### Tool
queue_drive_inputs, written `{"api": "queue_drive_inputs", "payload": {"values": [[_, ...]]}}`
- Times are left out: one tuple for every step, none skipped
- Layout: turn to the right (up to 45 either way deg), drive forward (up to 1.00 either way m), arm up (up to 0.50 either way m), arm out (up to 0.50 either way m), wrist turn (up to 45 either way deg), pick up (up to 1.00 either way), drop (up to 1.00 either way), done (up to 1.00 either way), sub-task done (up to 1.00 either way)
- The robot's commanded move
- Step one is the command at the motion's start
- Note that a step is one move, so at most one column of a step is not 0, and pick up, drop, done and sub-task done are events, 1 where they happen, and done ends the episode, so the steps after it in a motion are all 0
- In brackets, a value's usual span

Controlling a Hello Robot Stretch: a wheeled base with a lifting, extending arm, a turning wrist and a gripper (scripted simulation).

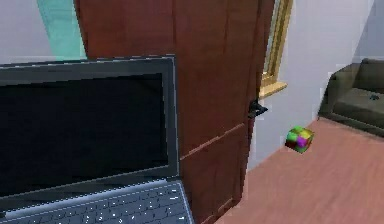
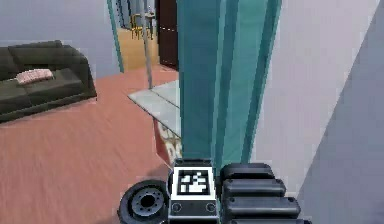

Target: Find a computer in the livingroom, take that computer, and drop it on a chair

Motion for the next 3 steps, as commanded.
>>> {"api": "queue_drive_inputs", "payload": {"values": [[42.0,0.0,0.0,0.0,0.0,0.0,0.0,0.0,0.0],[0.0,0.3,0.0,0.0,0.0,0.0,0.0,0.0,0.0],[27.0,0.0,0.0,0.0,0.0,0.0,0.0,0.0,0.0]]}}
